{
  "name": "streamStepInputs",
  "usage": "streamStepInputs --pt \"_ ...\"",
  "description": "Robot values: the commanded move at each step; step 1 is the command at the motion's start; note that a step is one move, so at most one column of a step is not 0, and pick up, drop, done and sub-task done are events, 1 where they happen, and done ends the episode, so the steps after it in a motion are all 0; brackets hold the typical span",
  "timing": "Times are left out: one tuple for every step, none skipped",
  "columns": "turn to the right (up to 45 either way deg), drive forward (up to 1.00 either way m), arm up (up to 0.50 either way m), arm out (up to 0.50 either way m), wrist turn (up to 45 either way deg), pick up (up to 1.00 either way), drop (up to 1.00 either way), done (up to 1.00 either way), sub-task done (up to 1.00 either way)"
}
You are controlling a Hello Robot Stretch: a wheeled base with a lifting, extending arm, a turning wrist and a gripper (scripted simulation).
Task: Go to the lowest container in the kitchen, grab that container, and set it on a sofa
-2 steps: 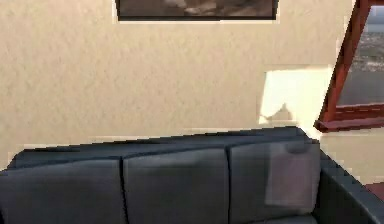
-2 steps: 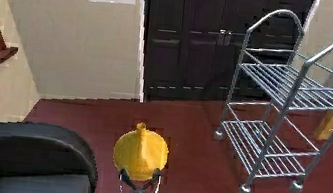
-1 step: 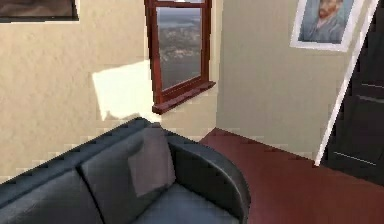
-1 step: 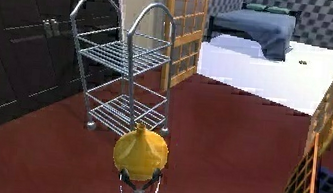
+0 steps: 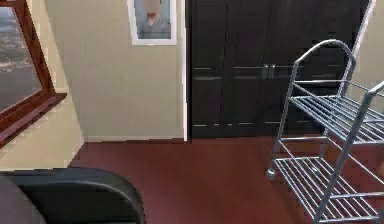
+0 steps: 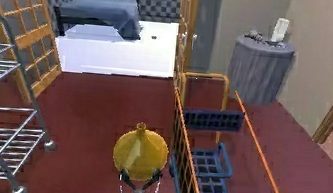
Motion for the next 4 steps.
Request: streamStepInputs --pt "-45.0 0.00 0.00 0.00 0.0 0.00 0.00 0.00 0.00" --pt "-39.0 0.00 0.00 0.00 0.0 0.00 0.00 0.00 0.00" --pt "-45.0 0.00 0.00 0.00 0.0 0.00 0.00 0.00 0.00" --pt "-45.0 0.00 0.00 0.00 0.0 0.00 0.00 0.00 0.00"
